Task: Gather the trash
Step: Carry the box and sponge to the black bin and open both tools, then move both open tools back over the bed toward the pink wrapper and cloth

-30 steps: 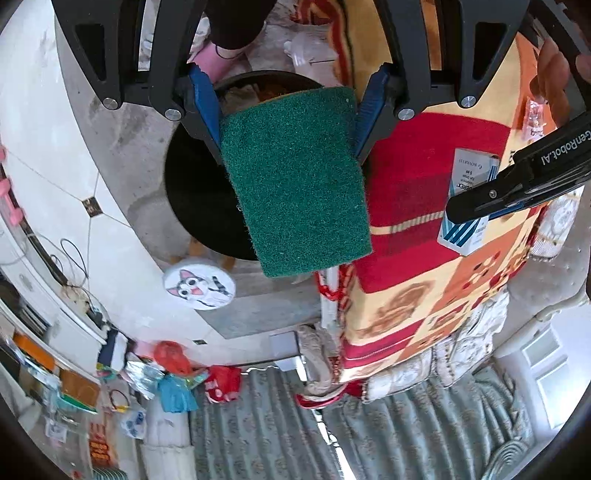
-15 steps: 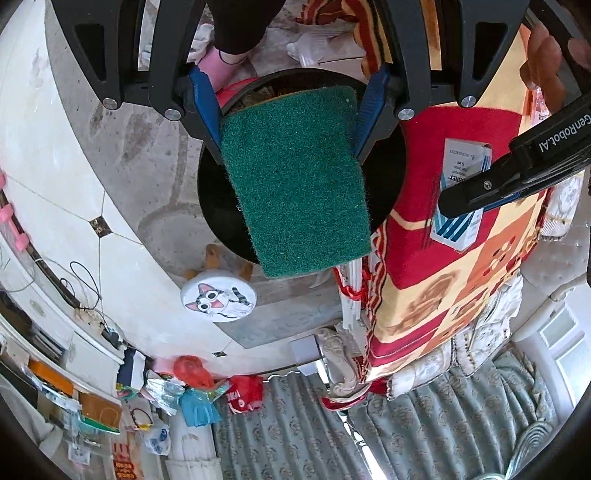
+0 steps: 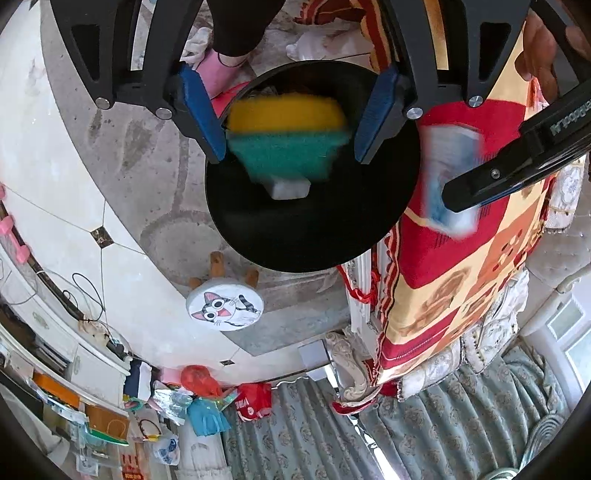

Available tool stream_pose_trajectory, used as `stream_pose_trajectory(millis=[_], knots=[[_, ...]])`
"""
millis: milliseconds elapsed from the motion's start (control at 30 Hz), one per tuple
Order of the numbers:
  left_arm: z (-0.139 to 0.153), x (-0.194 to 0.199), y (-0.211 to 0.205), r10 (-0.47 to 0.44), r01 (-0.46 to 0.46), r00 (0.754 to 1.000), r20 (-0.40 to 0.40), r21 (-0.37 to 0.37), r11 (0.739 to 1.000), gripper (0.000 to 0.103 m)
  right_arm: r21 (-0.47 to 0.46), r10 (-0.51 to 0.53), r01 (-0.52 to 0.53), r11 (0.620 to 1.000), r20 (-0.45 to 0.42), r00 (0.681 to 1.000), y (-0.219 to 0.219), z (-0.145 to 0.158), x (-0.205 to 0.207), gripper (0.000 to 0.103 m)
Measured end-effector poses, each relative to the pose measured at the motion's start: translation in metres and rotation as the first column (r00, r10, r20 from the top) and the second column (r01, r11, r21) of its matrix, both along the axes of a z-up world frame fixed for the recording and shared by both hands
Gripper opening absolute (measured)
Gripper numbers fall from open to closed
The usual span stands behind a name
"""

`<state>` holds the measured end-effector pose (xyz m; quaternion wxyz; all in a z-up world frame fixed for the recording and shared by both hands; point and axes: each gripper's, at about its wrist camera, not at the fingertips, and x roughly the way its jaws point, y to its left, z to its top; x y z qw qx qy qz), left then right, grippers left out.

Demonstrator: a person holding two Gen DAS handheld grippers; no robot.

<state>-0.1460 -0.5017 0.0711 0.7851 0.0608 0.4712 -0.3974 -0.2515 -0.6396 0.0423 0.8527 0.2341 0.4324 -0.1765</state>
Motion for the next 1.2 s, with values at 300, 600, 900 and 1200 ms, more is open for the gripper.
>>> stream_pose_trajectory(millis=[300,600,900,1200], knots=[[0.008,0.002,0.026,0.07,-0.07,0.997,0.032,0.024,0.997,0.055,0.007,0.016,-0.016,1.0,-0.003,1.0,0.011,0.002,0.002,0.072],[0.013,0.001,0.06,0.13,-0.133,0.99,0.056,0.042,0.99,0.055,-0.022,0.068,-0.068,0.997,0.009,0.998,0.037,0.013,0.008,0.072],[0.017,0.0,0.113,0.206,-0.211,0.975,0.083,0.069,0.975,0.055,-0.036,0.164,-0.163,0.986,0.023,0.986,0.081,0.025,0.022,0.072],[0.021,-0.002,0.183,0.296,-0.305,0.95,0.1,0.098,0.947,0.055,-0.001,0.308,-0.308,0.951,0.024,0.951,0.148,0.019,0.045,0.072]])
